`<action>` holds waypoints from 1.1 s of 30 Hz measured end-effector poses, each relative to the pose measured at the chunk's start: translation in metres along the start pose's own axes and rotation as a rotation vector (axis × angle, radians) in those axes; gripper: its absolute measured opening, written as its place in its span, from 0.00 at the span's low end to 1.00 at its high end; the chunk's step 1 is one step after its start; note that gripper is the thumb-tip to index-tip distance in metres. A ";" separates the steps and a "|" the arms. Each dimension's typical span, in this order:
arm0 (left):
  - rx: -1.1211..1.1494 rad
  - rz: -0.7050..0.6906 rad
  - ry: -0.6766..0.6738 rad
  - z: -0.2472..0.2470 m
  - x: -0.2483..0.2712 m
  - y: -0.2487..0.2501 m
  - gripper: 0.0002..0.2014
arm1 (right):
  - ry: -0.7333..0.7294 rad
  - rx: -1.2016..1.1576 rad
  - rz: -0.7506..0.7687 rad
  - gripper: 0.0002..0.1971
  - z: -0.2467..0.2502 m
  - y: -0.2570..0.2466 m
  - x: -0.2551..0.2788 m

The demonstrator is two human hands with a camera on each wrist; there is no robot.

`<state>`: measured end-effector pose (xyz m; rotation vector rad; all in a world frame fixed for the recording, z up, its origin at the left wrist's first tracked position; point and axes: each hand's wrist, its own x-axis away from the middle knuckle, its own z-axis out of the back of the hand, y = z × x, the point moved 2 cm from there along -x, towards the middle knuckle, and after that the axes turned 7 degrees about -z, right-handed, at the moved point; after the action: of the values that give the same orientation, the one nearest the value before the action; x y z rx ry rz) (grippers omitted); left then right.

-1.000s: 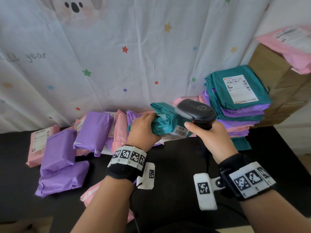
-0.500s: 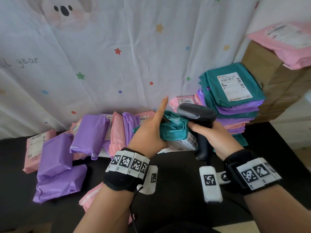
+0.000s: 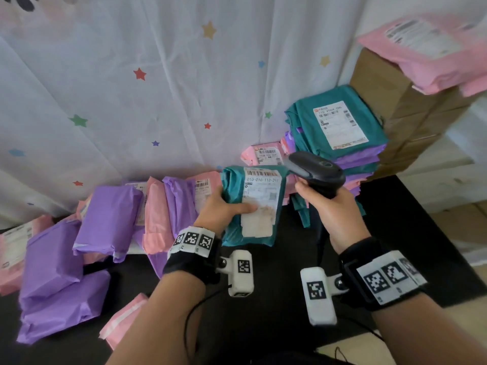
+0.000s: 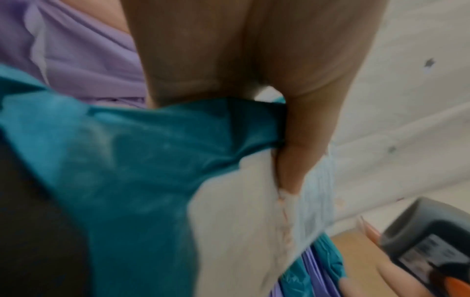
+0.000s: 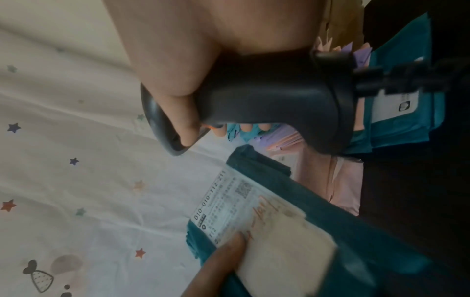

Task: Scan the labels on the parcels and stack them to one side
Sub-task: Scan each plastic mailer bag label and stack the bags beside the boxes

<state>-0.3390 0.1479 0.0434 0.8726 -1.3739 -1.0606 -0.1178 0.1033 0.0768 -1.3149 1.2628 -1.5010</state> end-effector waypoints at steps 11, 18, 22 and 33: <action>-0.158 0.122 0.222 -0.046 -0.120 0.038 0.24 | 0.059 0.171 0.017 0.15 0.030 0.002 -0.017; -0.319 0.093 0.236 -0.069 -0.155 0.029 0.28 | 0.041 0.176 -0.038 0.14 0.038 0.005 -0.029; -0.450 0.083 0.217 -0.076 -0.156 0.028 0.30 | 0.031 0.178 -0.052 0.13 0.037 0.008 -0.033; -0.387 0.018 0.276 -0.049 -0.109 0.037 0.35 | 0.048 0.152 -0.019 0.12 0.025 0.012 -0.024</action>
<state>-0.2775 0.2567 0.0413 0.6867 -0.9056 -1.0999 -0.0899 0.1194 0.0593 -1.2014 1.1440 -1.6175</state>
